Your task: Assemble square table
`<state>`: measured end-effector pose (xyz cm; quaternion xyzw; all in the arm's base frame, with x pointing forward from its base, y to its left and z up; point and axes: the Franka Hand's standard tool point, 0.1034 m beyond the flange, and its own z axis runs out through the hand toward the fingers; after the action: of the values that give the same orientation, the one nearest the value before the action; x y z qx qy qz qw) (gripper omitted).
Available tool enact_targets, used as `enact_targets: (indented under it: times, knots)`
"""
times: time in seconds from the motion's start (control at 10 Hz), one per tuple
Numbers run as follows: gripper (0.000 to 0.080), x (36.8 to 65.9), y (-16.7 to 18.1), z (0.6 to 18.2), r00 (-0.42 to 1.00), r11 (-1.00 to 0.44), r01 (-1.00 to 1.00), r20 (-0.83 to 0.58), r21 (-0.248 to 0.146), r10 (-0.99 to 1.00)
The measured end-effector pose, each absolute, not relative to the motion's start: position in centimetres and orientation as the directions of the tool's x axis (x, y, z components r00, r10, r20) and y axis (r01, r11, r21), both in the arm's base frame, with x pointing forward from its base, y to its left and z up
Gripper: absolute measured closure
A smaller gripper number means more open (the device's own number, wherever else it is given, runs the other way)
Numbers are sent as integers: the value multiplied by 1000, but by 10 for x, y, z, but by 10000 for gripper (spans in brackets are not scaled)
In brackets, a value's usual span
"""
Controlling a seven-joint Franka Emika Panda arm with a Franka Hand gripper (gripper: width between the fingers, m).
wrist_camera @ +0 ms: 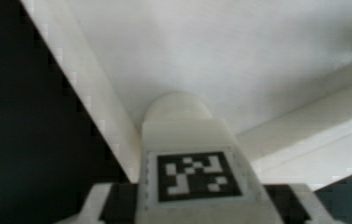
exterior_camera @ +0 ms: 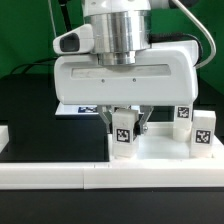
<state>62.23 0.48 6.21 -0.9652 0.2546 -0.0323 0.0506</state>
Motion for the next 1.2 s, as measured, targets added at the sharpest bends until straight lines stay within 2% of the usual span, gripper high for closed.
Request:
enact_targets:
  times: [0.2,0.4,0.6,0.8,0.9,1.1,1.2]
  knots:
    - [517,622,5,62,689,-685,-719,3,-117,-724]
    - [517,623,4,60,415,-405,-906,-66,-127,-908]
    - [517,622,4,59,116,-99,-988,-149,-116,-982]
    - [517,623,6,59,-61,78,-993,-179,-89,-982]
    - [517,623,7,59,-93,109,-991,-182,-83,-979]
    - [517,622,7,59,-31,48,-994,-176,-94,-984]
    - [315,622,11,60,31,-14,-995,-163,-102,-986]
